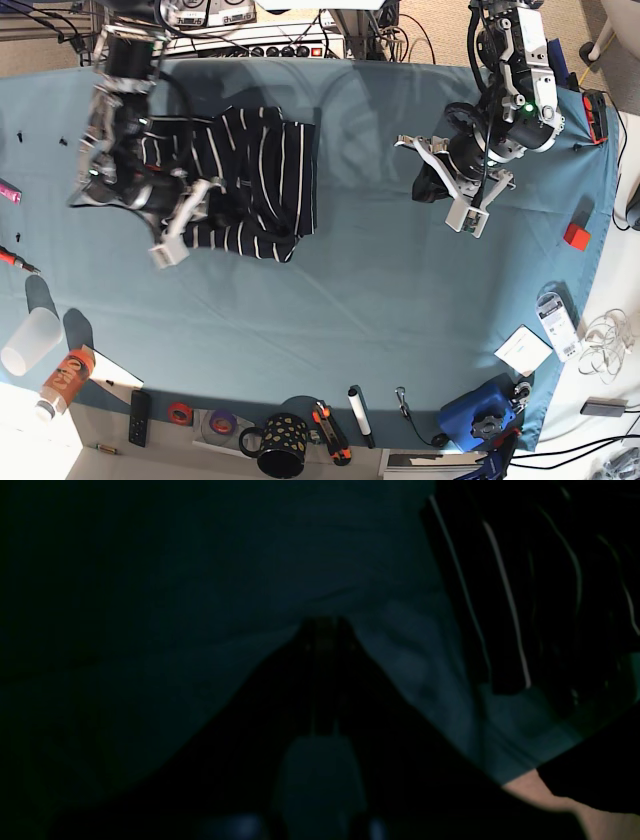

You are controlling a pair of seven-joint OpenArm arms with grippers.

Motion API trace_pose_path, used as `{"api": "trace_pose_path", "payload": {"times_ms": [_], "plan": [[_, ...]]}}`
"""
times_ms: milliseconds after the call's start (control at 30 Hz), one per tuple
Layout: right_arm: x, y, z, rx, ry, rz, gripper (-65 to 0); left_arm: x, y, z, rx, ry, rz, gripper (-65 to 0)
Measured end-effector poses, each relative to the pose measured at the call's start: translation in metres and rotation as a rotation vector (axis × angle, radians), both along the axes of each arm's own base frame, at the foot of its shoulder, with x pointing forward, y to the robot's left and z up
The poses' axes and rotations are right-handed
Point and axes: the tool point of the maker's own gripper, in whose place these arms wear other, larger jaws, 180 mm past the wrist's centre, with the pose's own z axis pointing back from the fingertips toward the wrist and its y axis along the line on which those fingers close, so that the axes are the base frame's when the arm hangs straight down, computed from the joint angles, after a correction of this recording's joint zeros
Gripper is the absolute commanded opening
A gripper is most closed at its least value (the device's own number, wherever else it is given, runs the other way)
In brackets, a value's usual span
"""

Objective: Layout the t-shirt on the table in an organized manner, then fold the t-shirt properly
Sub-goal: 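Press and smooth the folded stack's edge with the right gripper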

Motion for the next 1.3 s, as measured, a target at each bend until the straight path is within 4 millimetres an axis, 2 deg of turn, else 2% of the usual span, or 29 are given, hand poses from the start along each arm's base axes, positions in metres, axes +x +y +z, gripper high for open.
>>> {"api": "trace_pose_path", "payload": {"times_ms": [100, 233, 333, 433, 500, 600, 700, 767, 900, 1000, 1067, 1167, 1300], "plan": [[0.001, -0.001, -0.002, 0.016, 0.010, -0.002, -47.4, 0.000, 0.000, 0.000, 0.000, 0.000, 0.000, -65.0], [-0.002, -0.005, 0.013, 0.016, -0.008, 0.015, -64.5, 0.000, 0.000, 0.000, 0.001, 0.000, 0.001, -65.0], [0.007, -0.018, 0.043, -0.013, -0.109, -0.016, -65.0, 0.000, 0.000, 0.000, 0.000, 0.000, 0.001, -65.0], [0.013, -0.036, 0.075, -0.061, -0.203, -0.051, -65.0, 0.000, 0.009, -0.005, 0.062, 0.005, 0.014, -65.0], [0.010, -0.047, 0.086, -0.100, -0.220, -0.067, -65.0, 0.001, 0.016, -0.008, 0.104, 0.009, 0.026, -65.0], [-0.003, -0.060, 0.085, -0.116, -0.215, -0.106, -65.0, 0.001, 0.025, -0.012, 0.135, 0.025, 0.073, -65.0], [-0.032, -0.066, 0.064, -0.133, -0.132, -0.110, -65.0, -0.003, 0.031, -0.017, 0.161, 0.047, 0.079, -65.0], [-0.044, -0.067, 0.065, -0.139, -0.128, -0.112, -65.0, -0.006, 0.039, -0.019, 0.186, 0.052, 0.068, -65.0], [-0.040, -0.076, 0.082, -0.141, -0.202, -0.156, -65.0, -0.006, 0.057, -0.020, 0.250, 0.051, 0.057, -65.0], [-0.034, -0.075, 0.088, -0.128, -0.240, -0.168, -65.0, -0.006, 0.059, -0.020, 0.259, 0.050, 0.053, -65.0], [-0.032, -0.068, 0.084, -0.140, -0.235, -0.146, -65.0, -0.007, 0.058, -0.019, 0.252, 0.050, 0.051, -65.0], [-0.033, -0.045, 0.073, -0.150, -0.212, -0.066, -65.0, -0.007, 0.056, -0.019, 0.236, 0.054, 0.046, -65.0], [-0.023, -0.016, 0.064, -0.212, -0.245, 0.021, -65.0, -0.007, 0.053, -0.018, 0.220, 0.053, 0.042, -65.0]]}}
